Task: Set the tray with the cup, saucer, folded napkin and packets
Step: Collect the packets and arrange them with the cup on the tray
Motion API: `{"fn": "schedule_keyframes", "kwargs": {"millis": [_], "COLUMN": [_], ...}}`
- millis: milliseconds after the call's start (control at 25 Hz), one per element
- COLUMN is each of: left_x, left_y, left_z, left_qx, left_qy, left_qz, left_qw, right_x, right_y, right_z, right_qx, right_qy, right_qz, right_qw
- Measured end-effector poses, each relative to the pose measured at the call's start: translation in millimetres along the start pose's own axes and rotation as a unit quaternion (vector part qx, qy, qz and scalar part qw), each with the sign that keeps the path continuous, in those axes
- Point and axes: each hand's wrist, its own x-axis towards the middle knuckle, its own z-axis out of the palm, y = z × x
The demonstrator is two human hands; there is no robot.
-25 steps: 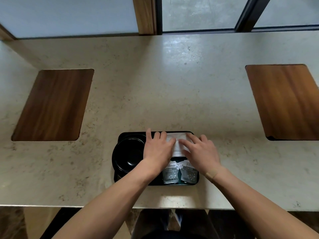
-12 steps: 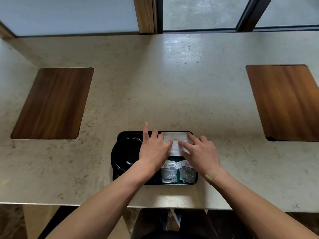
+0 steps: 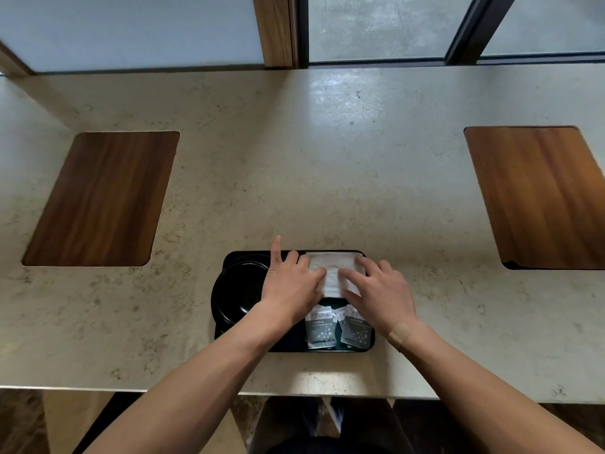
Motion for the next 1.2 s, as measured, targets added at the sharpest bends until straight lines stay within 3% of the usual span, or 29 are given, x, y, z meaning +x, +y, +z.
{"fn": "schedule_keyframes", "kwargs": {"millis": [200,400,560,840,1200], "left_x": [-6,-31,-50,-82,-108], "left_y": [-12,-8,10,26,8], "left_z": [0,-3,-10,2,47], "left_qx": [-0.05,-0.082,-0.106,-0.194,-0.289], "left_qy": [0.053,0.143,0.194,0.067,-0.051], "left_qz": [-0.013,0.03,0.058,-0.029,-0.096], "left_qw": [0.997,0.986,0.973,0.978,0.951], "right_x": [-10,-27,-39,-56,-79], "right_y": [1,2,2,-6,-61], "right_z": [-3,-10,-15,-17,0], "right_qx": [0.1,0.139,0.129,0.087,0.078], "right_qy": [0.066,0.092,0.05,0.001,-0.053], "right_qz": [-0.006,-0.025,-0.047,-0.064,0.045], "right_qw": [0.993,0.986,0.989,0.994,0.995]}}
